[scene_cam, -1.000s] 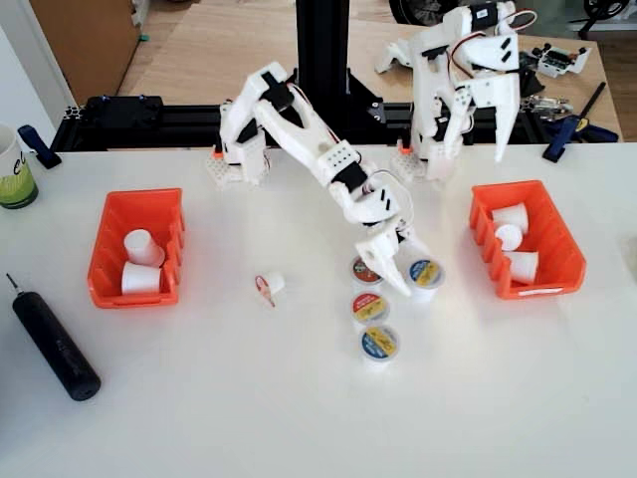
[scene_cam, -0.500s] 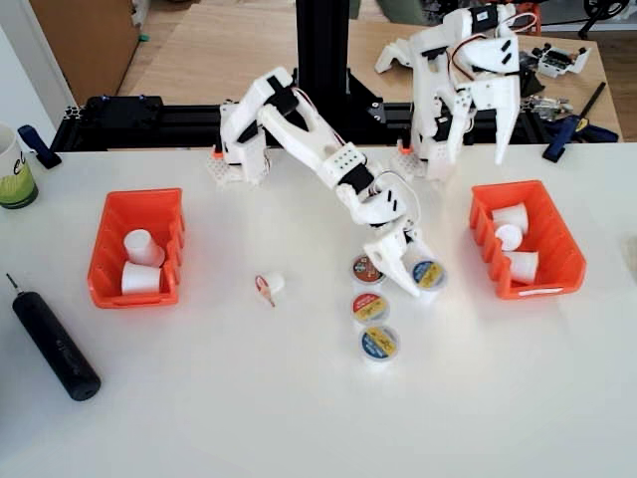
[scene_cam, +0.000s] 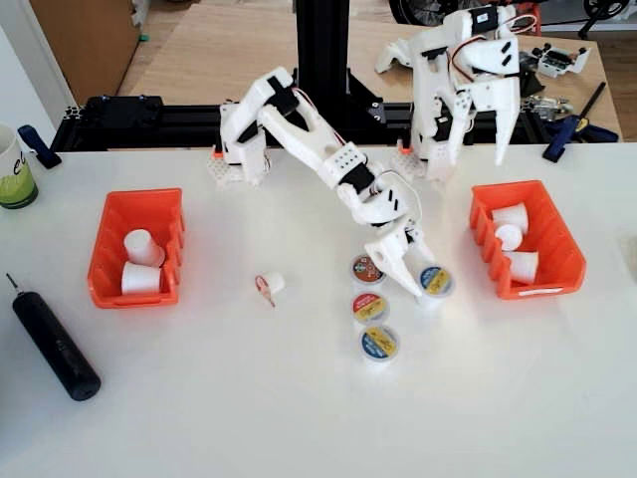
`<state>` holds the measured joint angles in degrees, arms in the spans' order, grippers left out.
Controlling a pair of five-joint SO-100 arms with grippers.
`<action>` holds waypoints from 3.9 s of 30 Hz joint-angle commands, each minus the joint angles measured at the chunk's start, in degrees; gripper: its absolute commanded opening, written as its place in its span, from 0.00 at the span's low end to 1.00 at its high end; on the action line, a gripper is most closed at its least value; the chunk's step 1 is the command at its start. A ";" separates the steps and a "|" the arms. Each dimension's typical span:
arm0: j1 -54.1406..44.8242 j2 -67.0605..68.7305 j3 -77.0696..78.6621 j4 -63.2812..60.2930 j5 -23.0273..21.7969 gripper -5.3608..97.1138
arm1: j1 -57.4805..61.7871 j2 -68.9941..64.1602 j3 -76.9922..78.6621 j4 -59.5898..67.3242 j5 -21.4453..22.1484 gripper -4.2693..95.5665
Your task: Sort the coffee pods, blue into left, red into right
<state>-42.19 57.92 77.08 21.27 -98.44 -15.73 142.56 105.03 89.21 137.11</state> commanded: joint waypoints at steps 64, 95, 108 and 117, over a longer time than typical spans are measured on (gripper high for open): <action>-0.35 -2.02 -30.59 36.21 8.88 0.24 | -0.88 0.18 1.49 -2.81 -0.70 0.32; 29.27 63.90 15.47 73.13 -4.39 0.26 | 6.33 0.26 7.21 -10.20 -5.45 0.32; 65.74 65.48 23.91 45.97 -41.22 0.25 | 16.79 0.70 9.84 -10.46 -12.92 0.32; 77.34 68.38 26.89 45.44 -54.23 0.26 | 19.51 0.62 13.01 -14.85 -13.01 0.32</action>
<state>34.10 122.87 103.01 67.68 -150.91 3.60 142.56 117.77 75.76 123.75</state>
